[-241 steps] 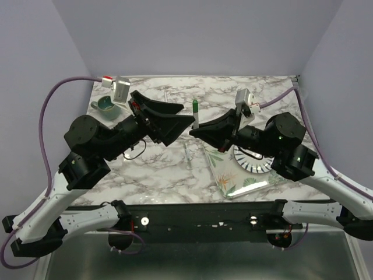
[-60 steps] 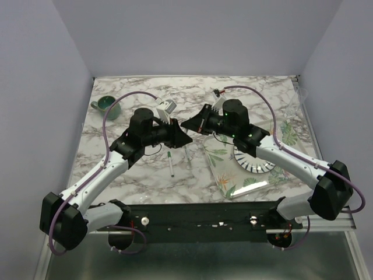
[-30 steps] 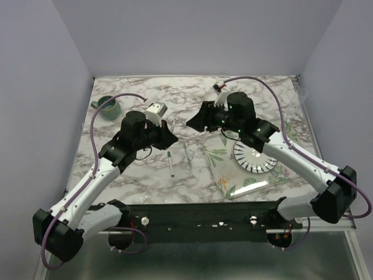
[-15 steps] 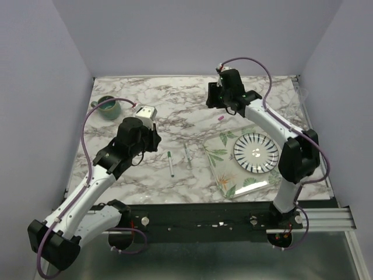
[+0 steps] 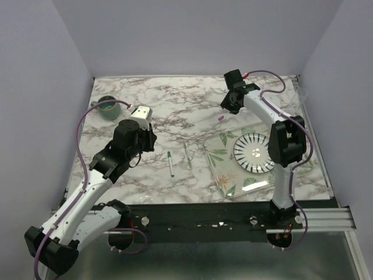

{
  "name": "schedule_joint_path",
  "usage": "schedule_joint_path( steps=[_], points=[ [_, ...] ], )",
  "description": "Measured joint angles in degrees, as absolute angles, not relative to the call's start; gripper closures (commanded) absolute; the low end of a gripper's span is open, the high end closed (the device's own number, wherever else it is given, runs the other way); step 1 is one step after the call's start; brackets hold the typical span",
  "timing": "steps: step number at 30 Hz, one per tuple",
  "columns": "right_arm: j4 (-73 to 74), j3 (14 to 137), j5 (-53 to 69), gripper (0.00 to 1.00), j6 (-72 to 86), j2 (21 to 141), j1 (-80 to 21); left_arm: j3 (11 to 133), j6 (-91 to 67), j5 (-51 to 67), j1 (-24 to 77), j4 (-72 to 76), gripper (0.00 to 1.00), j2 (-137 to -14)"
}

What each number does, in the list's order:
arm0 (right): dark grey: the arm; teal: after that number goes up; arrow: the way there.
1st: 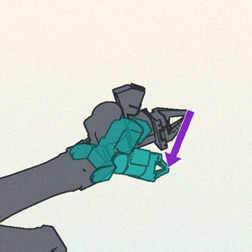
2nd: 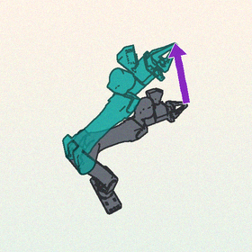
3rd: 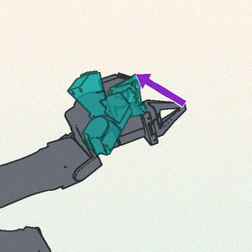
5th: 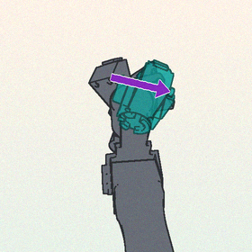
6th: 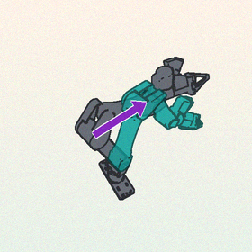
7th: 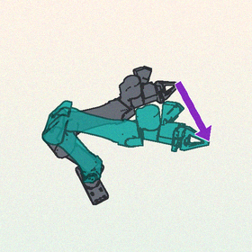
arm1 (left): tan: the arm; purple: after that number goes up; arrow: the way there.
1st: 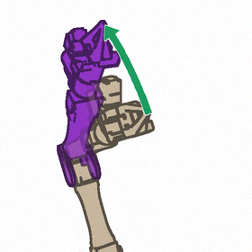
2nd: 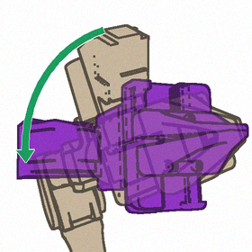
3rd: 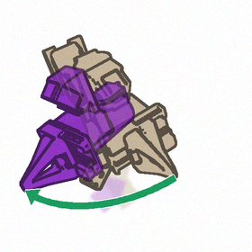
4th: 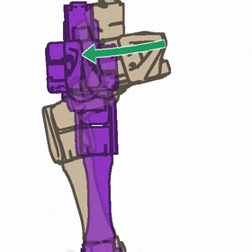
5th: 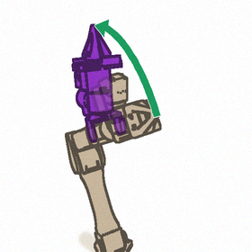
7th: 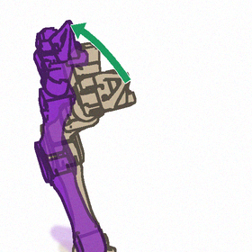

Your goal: Insert the pens into the pen caps

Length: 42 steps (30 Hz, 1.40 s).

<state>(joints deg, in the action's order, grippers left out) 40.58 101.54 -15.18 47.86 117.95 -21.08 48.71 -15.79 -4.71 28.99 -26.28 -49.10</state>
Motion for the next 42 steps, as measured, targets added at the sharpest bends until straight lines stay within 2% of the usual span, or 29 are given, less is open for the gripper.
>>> schedule_joint_path(
  steps=[11, 32, 35, 36, 39, 42],
  points=[
    [46.8, 106.6, -15.6, 0.57, 65.8, 125.5, -20.4, 48.7, -15.7, -5.5, 29.0, -26.3, 1.00, -49.1],
    [45.1, 108.9, -13.8, 0.59, 70.9, 132.0, -20.4, 48.7, -15.6, -5.7, 29.0, -26.3, 1.00, -48.9],
    [45.5, 110.0, -13.6, 0.64, 70.5, 132.7, -20.4, 48.7, -15.6, -6.0, 29.0, -26.3, 1.00, -48.9],
    [45.7, 110.2, -13.5, 0.72, 70.1, 132.8, -20.4, 48.7, -15.6, -6.0, 29.0, -26.3, 1.00, -48.9],
    [46.1, 110.3, -13.3, 0.82, 68.2, 132.9, -20.4, 48.7, -15.6, -6.2, 29.0, -26.3, 1.00, -48.9],
    [46.2, 110.3, -13.1, 0.86, 66.0, 132.9, -20.4, 48.7, -15.6, -6.7, 29.0, -26.3, 1.00, -48.9]
  ],
)
